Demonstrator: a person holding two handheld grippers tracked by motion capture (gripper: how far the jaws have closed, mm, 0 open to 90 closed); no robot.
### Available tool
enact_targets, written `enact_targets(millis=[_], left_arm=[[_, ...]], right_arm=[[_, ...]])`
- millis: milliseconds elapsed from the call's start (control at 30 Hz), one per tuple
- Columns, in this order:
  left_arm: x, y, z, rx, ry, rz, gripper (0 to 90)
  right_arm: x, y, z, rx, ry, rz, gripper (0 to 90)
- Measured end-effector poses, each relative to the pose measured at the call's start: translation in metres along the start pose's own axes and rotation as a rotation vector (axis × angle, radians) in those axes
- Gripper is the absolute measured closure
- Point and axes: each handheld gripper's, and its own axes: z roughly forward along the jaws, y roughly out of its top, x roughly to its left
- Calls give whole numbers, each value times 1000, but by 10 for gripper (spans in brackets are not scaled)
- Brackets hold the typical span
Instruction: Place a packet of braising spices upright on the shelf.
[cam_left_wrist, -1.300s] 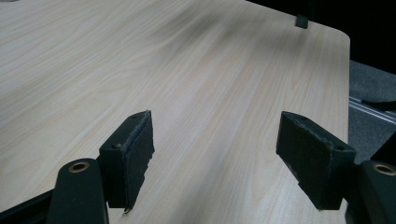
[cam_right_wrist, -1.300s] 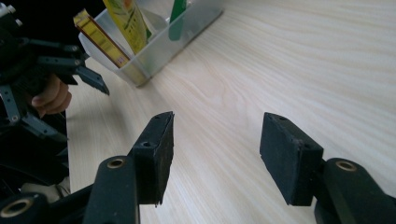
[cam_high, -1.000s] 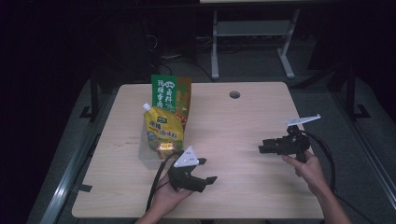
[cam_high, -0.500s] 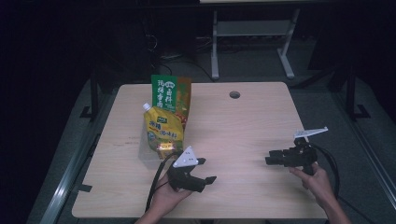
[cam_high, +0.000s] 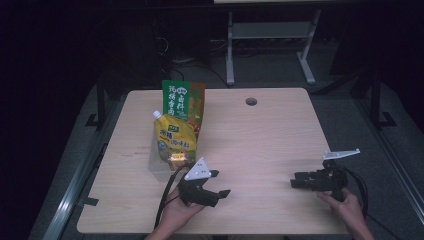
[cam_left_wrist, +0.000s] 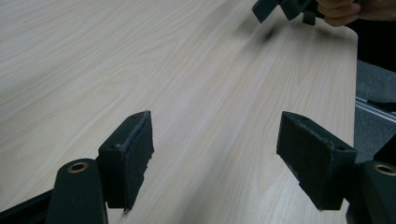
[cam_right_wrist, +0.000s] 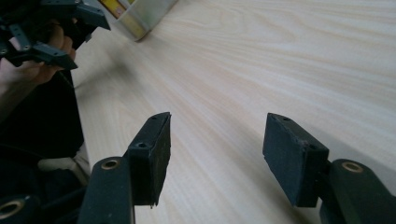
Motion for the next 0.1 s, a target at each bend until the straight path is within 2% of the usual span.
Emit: enact_targets(millis=[100], left_arm=[[0, 0, -1, 3, 3, 2, 261]], right_arm=[[5, -3, -4, -4, -8, -20, 406]])
